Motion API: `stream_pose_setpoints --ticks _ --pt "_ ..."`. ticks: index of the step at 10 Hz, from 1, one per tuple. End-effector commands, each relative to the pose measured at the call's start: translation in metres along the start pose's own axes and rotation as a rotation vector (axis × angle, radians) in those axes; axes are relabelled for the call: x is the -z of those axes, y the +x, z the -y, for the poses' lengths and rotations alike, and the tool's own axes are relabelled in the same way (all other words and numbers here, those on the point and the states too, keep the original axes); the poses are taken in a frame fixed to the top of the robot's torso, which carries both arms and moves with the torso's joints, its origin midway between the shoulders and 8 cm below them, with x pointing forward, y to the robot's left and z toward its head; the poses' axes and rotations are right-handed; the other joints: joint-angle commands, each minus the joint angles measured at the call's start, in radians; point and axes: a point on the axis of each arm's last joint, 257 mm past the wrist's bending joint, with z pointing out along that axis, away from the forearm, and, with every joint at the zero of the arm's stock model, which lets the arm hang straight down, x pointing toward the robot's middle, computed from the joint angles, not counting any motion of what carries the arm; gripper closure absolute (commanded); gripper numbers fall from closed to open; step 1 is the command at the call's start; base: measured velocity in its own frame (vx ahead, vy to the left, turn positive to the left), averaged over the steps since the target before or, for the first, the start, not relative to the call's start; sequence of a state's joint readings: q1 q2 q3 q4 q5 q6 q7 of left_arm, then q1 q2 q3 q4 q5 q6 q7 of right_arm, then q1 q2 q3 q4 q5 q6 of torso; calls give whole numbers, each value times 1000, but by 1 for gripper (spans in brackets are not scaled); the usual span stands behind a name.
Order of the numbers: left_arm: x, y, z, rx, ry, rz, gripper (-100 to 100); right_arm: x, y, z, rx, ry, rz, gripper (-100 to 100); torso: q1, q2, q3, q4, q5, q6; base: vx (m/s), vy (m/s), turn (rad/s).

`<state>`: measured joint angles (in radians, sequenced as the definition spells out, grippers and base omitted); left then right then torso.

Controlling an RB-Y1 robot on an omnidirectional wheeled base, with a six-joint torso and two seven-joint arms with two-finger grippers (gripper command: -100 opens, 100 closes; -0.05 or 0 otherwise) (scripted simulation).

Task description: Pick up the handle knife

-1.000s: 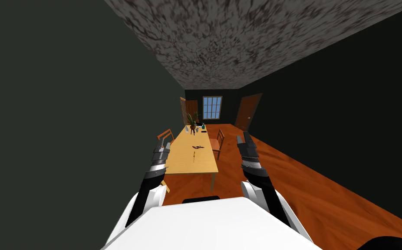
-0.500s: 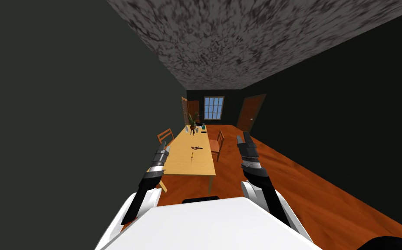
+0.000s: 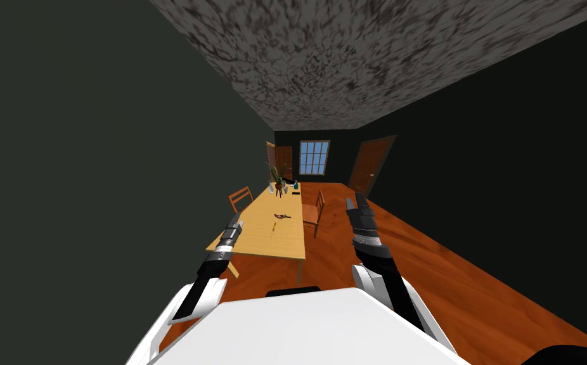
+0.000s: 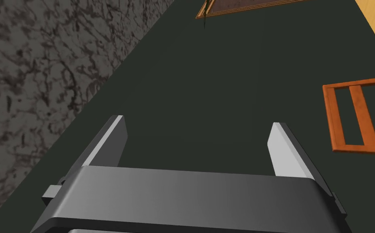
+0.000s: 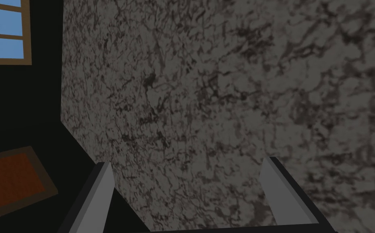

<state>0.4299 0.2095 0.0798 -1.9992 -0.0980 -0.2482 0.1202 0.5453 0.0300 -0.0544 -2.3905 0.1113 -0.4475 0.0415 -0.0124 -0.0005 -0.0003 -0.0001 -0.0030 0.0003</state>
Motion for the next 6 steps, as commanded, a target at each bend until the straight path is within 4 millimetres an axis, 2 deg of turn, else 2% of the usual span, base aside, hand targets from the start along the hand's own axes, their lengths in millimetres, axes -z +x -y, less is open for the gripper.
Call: stream_pose_setpoints --ticks 1,2,3,4,5,6 --pt "-1 -15 -24 -21 -55 7 -100 0 0 0 0 0 0 0 0 0 0 0 0 0 -1 -180 60" --pt "0 -30 -44 -36 -107 17 -100 0 0 0 0 0 0 0 1 0 0 0 0 0 -8 -257 112" --pt "2 -30 -51 -36 -121 18 -100 0 0 0 0 0 0 0 -3 0 0 0 0 0 -3 -192 50" --pt "2 -47 -66 -49 -163 33 -100 0 0 0 0 0 0 0 -1 -1 0 0 0 0 8 -172 38" --pt "5 -48 -74 -49 -180 34 -100 0 0 0 0 0 0 0 1 -1 -1 0 0 0 -12 -131 36" --pt "5 -66 -85 -59 -217 53 -100 0 0 0 0 0 0 0 4 0 0 0 1 0 -1 -185 49"
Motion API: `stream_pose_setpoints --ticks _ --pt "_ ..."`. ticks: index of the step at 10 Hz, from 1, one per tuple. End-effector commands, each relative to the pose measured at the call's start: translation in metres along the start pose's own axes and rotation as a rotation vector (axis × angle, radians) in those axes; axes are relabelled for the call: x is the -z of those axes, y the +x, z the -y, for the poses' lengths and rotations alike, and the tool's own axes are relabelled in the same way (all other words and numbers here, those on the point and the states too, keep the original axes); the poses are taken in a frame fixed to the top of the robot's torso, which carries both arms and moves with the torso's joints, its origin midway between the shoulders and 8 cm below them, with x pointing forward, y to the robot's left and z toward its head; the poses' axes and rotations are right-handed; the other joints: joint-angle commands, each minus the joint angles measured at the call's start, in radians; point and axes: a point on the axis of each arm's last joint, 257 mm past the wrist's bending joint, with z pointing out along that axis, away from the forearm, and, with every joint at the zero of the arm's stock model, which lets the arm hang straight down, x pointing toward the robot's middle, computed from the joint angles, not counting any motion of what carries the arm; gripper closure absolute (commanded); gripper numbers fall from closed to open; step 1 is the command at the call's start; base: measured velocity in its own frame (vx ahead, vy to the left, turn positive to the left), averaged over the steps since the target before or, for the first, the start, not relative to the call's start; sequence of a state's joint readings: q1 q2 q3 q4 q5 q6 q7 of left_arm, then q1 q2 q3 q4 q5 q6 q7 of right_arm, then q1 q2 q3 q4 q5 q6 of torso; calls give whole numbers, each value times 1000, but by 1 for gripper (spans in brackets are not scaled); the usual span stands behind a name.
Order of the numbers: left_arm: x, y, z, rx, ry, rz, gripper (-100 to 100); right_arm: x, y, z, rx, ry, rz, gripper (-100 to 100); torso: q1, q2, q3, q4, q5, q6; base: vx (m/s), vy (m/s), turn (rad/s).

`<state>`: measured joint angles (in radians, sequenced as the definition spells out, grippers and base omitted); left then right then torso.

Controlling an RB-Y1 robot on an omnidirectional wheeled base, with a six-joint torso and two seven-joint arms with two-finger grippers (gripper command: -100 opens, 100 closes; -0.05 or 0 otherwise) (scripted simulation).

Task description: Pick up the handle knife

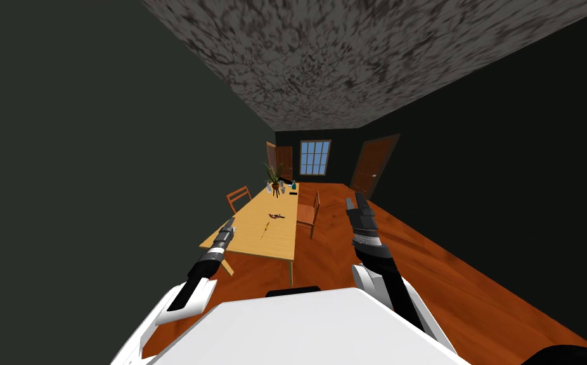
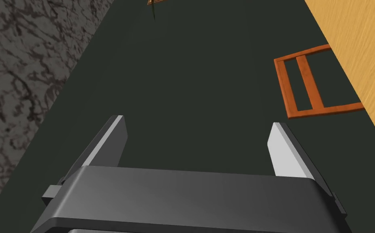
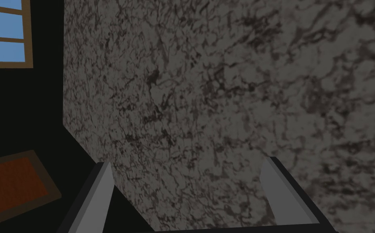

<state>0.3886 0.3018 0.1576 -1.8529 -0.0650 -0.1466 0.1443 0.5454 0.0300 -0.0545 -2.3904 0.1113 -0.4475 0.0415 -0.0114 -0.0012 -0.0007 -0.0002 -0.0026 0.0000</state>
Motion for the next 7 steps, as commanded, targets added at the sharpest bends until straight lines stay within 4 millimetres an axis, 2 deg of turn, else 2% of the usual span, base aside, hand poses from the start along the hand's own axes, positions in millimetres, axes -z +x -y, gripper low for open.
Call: stream_pose_setpoints --ticks 1,2,3,4,5,6,7 --pt "1 -12 -22 -3 -46 13 -100 0 0 0 0 0 0 0 0 0 0 0 0 0 8 -160 42" --pt "-2 -31 -34 -8 -85 36 -100 0 0 0 0 0 0 0 1 0 0 0 0 0 -2 -192 47" --pt "0 -32 -46 -7 -108 39 -100 0 0 0 0 0 0 0 -1 0 0 0 0 0 -11 -167 31" --pt "-1 -53 -60 -7 -152 67 -100 0 0 0 0 0 0 0 1 0 0 0 0 0 -6 -190 37" --pt "1 -54 -69 -6 -171 70 -100 0 0 0 0 0 0 0 0 0 0 0 0 0 6 -167 28" --pt "1 -76 -85 0 -219 104 -100 0 0 0 0 0 0 0 1 0 0 0 0 0 -5 -208 29" --pt "4 -78 -92 1 -235 107 -100 0 0 0 0 0 0 0 -1 0 0 0 0 0 -18 -155 35"
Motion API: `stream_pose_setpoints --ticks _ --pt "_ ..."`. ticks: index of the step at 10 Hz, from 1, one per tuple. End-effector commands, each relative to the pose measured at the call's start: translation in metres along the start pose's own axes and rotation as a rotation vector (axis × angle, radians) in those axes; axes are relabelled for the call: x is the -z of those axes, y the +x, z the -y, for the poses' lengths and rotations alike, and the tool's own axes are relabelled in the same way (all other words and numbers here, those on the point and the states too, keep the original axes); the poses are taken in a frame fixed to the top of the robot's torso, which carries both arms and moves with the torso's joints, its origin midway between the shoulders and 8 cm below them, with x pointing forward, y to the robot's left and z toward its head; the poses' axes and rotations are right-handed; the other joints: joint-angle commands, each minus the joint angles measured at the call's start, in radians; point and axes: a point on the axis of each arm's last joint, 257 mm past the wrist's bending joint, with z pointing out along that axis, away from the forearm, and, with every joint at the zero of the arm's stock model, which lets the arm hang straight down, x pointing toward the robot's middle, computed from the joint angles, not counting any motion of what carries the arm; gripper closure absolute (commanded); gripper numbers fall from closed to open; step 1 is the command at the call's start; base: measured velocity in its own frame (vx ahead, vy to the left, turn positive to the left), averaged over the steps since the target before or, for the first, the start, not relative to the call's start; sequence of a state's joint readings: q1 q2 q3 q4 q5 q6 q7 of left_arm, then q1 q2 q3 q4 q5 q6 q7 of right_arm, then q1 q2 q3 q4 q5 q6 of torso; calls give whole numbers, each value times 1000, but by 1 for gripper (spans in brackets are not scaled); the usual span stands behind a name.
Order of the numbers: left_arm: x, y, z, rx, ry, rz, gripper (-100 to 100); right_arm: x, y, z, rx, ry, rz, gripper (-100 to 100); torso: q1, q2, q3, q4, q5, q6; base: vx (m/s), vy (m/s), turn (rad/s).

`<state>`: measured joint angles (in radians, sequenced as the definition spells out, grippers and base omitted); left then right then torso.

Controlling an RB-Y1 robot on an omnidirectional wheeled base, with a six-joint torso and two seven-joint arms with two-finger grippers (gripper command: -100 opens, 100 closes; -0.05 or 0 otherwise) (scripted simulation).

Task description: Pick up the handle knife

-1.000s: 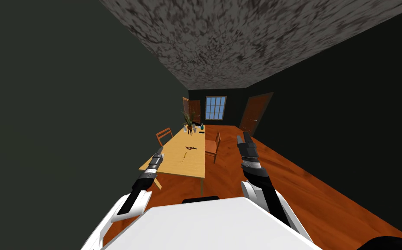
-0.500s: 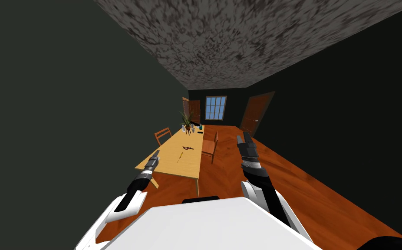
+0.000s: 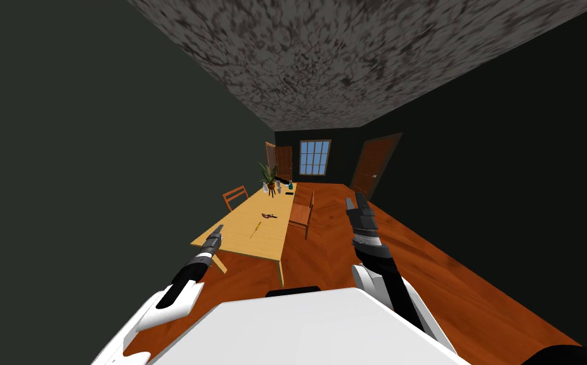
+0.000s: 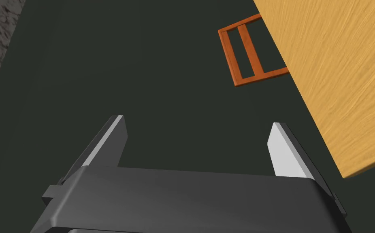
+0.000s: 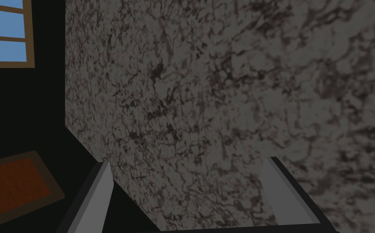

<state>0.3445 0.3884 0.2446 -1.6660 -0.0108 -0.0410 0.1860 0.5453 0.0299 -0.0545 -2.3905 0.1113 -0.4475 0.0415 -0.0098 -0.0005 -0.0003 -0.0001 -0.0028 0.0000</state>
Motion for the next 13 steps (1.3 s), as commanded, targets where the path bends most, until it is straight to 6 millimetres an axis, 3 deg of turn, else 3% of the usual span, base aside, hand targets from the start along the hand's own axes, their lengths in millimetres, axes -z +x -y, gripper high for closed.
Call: stream_pose_setpoints --ticks 1,2,3,5,6,7,8,9,10,11,12,13 --pt "-6 -25 -17 16 -53 41 -100 0 0 0 0 0 0 0 0 0 0 0 0 0 -20 -178 23" --pt "-4 -27 -30 17 -78 46 -100 0 0 0 0 0 0 0 -1 0 0 0 0 0 2 -153 27" --pt "-7 -50 -43 38 -123 85 -100 0 0 0 0 0 0 0 0 -1 -1 0 0 0 35 -191 15" --pt "-5 -52 -52 38 -142 90 -100 0 0 0 0 0 0 0 1 -3 -2 -1 0 0 15 -95 17" --pt "-6 -75 -67 66 -190 133 -100 0 0 0 0 0 0 0 6 -2 -1 0 1 0 18 -97 -1" --pt "-4 -76 -74 67 -204 136 -100 0 0 0 0 0 0 0 5 -3 -1 0 1 0 19 -115 16" --pt "-2 -100 -93 101 -257 183 -100 0 0 0 0 0 0 0 4 -3 -1 -1 1 0 33 -173 11" --pt "-1 -100 -95 102 -264 185 -100 0 0 0 0 0 0 0 0 -3 -2 -1 0 0 32 -152 24" --pt "-2 -120 -101 141 -293 226 -100 0 0 0 0 0 0 0 1 -3 -2 -1 0 0 34 -132 3" --pt "4 -123 -116 143 -323 235 -100 0 0 0 0 0 0 0 2 -4 -2 -1 0 0 41 -99 1" --pt "6 -142 -125 189 -358 279 -100 0 0 0 0 0 0 0 4 -4 -2 -1 1 0 74 -104 -4" --pt "10 -144 -136 191 -380 286 -100 0 0 0 0 0 0 0 4 -6 -3 -1 1 0 62 -100 7"
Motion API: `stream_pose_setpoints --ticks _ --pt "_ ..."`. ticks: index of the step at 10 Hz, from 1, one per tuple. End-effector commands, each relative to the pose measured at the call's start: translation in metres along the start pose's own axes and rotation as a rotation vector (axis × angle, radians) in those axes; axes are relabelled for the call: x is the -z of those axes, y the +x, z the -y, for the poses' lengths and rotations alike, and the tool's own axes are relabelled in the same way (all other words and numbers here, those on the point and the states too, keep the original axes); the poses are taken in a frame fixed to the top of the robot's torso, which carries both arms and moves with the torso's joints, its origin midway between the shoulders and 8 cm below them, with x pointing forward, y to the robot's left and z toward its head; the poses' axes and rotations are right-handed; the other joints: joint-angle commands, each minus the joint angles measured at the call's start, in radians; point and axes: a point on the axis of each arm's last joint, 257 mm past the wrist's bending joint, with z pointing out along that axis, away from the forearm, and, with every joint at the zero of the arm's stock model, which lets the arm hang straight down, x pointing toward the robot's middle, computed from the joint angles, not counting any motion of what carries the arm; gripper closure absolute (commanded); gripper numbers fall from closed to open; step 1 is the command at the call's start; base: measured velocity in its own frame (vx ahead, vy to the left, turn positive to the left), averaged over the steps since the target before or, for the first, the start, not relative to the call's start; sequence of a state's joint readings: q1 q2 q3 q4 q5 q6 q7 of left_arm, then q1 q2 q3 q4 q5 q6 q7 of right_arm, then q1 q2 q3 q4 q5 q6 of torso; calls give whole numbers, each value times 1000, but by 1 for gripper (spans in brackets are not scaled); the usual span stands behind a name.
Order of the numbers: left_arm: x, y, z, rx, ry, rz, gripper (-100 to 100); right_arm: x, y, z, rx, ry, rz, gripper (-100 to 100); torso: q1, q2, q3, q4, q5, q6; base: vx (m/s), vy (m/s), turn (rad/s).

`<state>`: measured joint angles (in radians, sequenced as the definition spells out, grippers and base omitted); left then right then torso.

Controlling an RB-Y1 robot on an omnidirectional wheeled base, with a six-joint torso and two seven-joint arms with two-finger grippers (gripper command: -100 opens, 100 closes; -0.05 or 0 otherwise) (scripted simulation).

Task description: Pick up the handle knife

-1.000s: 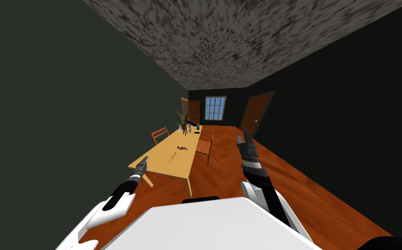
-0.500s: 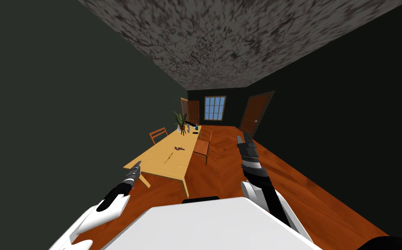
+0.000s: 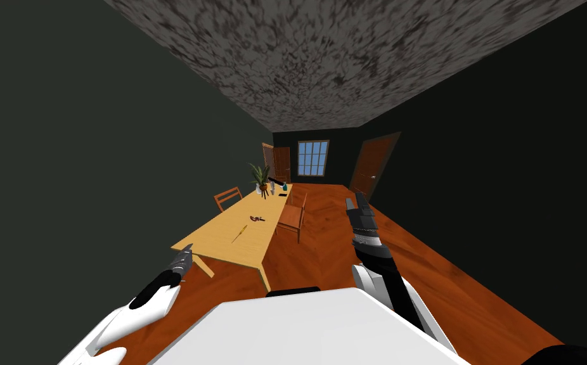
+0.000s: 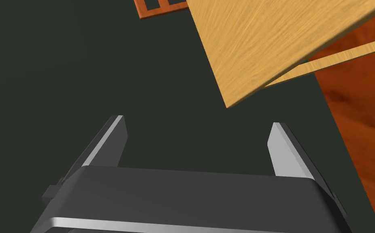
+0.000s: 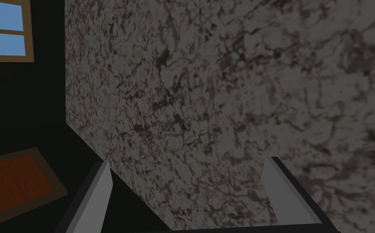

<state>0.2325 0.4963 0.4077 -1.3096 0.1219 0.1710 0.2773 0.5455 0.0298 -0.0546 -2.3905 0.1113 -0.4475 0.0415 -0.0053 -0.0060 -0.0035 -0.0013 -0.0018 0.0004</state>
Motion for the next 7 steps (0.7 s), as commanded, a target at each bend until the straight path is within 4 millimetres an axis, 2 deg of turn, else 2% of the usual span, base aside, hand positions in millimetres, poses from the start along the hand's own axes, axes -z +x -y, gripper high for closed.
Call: stream_pose_setpoints --ticks 1,2,3,4,5,6,7 --pt "-5 -24 -13 62 -57 50 -100 0 0 0 0 0 0 0 0 0 0 0 0 0 87 -115 -8" --pt "-5 -26 -21 63 -74 57 -100 0 0 0 0 0 0 0 -1 -1 -1 0 0 0 75 -89 2" --pt "-8 -46 -33 123 -118 98 -100 0 0 0 0 0 0 0 0 -1 -1 0 0 0 94 -84 -14" --pt "-7 -47 -37 124 -130 102 -100 0 0 0 0 0 0 0 1 -2 -1 0 0 0 81 -57 -4" --pt "-8 -64 -51 189 -172 141 -100 0 0 0 0 0 0 0 3 -1 -1 0 0 0 106 -32 -9" --pt "-8 -65 -54 189 -184 144 -100 0 0 0 0 0 0 0 4 -3 -1 0 1 0 97 -36 -17" --pt "-7 -79 -68 258 -230 181 -100 0 0 0 0 0 0 0 4 -2 -1 -1 1 0 112 -59 -29"
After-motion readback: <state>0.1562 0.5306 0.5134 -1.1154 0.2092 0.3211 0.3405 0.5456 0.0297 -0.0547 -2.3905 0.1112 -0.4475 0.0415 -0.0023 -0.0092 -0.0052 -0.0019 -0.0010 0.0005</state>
